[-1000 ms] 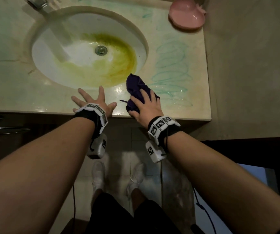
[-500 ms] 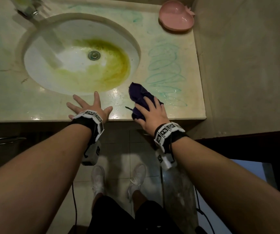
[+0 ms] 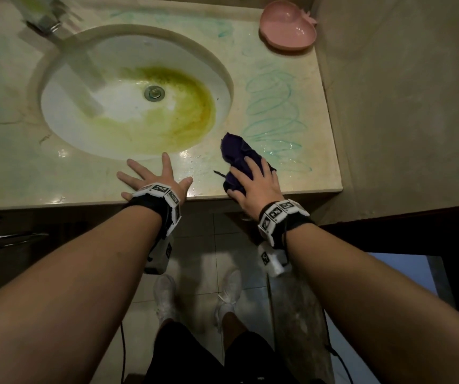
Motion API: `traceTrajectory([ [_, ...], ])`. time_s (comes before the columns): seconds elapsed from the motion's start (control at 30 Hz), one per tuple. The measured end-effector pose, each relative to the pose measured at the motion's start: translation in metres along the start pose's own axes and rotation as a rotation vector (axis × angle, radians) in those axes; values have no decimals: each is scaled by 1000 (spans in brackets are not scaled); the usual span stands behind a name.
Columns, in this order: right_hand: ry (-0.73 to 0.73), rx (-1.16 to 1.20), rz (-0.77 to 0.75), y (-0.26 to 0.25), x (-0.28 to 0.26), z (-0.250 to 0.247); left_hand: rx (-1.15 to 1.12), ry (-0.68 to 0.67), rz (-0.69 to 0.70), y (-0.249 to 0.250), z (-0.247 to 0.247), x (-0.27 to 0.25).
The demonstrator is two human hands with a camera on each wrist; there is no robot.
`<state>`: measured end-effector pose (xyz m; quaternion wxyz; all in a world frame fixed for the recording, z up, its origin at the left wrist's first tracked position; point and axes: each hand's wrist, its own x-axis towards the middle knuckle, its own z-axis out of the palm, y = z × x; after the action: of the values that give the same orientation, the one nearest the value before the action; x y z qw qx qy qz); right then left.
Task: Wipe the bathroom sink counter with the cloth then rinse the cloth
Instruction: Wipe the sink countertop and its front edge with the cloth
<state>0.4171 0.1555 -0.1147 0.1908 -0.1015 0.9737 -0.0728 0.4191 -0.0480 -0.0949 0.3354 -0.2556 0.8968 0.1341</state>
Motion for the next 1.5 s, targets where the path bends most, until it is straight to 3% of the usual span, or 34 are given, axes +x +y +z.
traceTrajectory([
  [0.1, 13, 12, 63, 9, 8, -4, 4, -2, 0, -1, -1, 0],
  [0.23, -4, 94, 205, -20, 27, -2, 3, -4, 5, 0, 1, 0],
  [0.4, 11, -27, -6, 1, -8, 5, 1, -5, 14, -1, 1, 0],
  [0.53, 62, -35, 48, 33, -11, 4, -2, 2, 0, -1, 1, -3],
  [0.67, 59, 94, 193, 2, 14, 3, -4, 6, -3, 2, 1, -4],
  [0.77, 28, 38, 66, -3, 9, 0, 8, 0, -7, 2, -1, -7],
  [0.87, 23, -17, -2, 28, -12, 1, 6, 4, -12, 3, -3, -9],
  [1.0, 53, 46, 193, 68, -9, -7, 15, 20, -19, 2, -2, -9],
  [1.1, 36, 128, 283, 56, 16, -12, 12, 26, -14, 3, 0, -7],
  [1.23, 42, 78, 103, 24, 8, -3, 35, 25, -17, 3, -2, -6],
  [1.33, 44, -10, 27, 50, -19, 1, 43, 12, -28, 5, -3, -6],
  [1.5, 48, 126, 327, 95, 6, -18, 33, 15, -56, 10, -1, -9],
])
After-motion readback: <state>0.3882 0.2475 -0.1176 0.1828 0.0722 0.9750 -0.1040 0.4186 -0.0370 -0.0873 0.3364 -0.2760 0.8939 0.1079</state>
